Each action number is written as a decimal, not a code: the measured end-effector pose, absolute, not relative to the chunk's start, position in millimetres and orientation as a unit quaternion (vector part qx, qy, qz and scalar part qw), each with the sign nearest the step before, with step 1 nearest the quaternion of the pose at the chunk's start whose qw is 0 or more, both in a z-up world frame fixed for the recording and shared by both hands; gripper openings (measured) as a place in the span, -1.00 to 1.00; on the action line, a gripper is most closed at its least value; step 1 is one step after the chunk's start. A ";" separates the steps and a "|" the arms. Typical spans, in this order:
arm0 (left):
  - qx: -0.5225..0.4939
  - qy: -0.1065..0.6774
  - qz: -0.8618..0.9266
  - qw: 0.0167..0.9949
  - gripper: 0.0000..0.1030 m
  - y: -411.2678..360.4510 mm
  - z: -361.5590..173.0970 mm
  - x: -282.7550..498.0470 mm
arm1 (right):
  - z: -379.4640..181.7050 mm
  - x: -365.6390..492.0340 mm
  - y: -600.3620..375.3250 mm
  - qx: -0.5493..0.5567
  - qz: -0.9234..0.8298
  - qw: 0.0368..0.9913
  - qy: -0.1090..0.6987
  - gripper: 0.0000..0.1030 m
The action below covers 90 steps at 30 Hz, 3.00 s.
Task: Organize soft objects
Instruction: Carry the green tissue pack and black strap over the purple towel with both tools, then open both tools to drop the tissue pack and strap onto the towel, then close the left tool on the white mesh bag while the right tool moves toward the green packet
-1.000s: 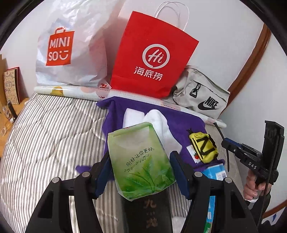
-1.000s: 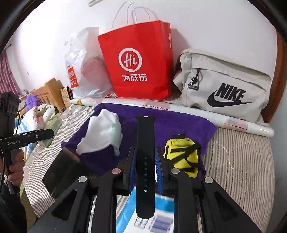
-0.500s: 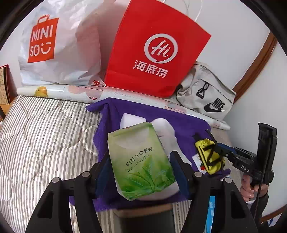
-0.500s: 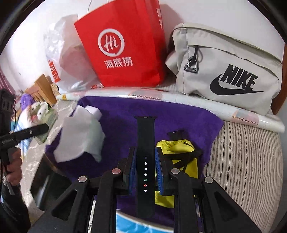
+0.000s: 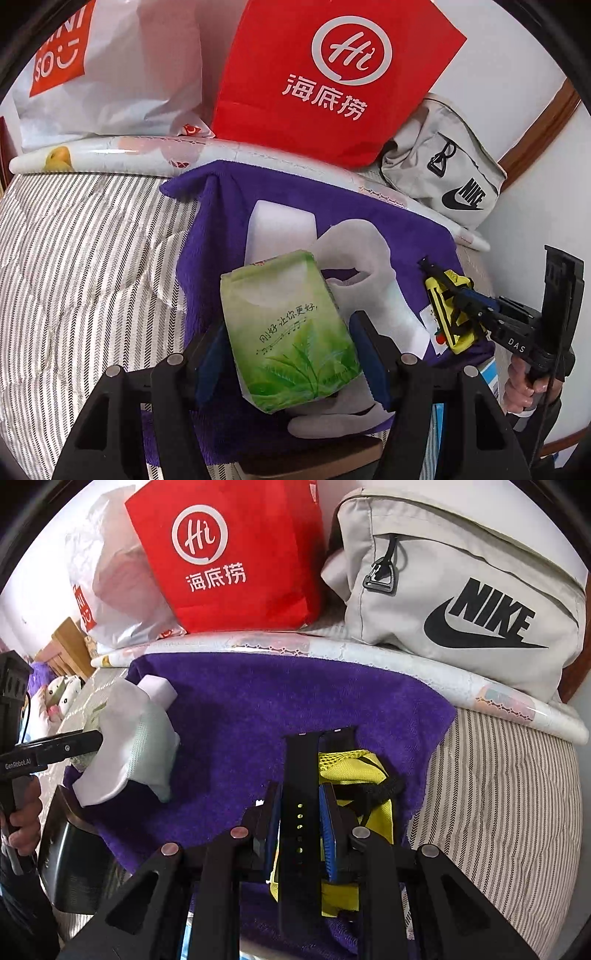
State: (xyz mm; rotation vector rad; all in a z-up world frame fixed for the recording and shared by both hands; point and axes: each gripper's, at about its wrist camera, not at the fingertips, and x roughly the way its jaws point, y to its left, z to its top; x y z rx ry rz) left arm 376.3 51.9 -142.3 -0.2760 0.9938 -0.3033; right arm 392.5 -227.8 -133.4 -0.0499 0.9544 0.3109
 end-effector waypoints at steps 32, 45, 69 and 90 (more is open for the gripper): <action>-0.133 0.427 -0.138 0.884 0.42 74.2 -81.1 258.8 | -68.6 259.7 -221.0 -0.029 0.184 0.906 0.379 -0.16; -0.069 0.443 -0.157 0.880 0.42 34.3 -120.7 155.6 | -79.2 135.1 -230.9 -0.002 0.197 0.909 0.368 -0.06; -0.033 0.491 -0.209 0.845 0.82 -22.9 -193.5 151.1 | -146.7 82.8 -248.6 0.057 0.213 0.888 0.403 -0.06; 0.116 0.487 -0.165 0.850 1.00 -69.7 -202.7 149.8 | -178.5 84.4 -246.6 0.065 0.224 0.863 0.448 -0.05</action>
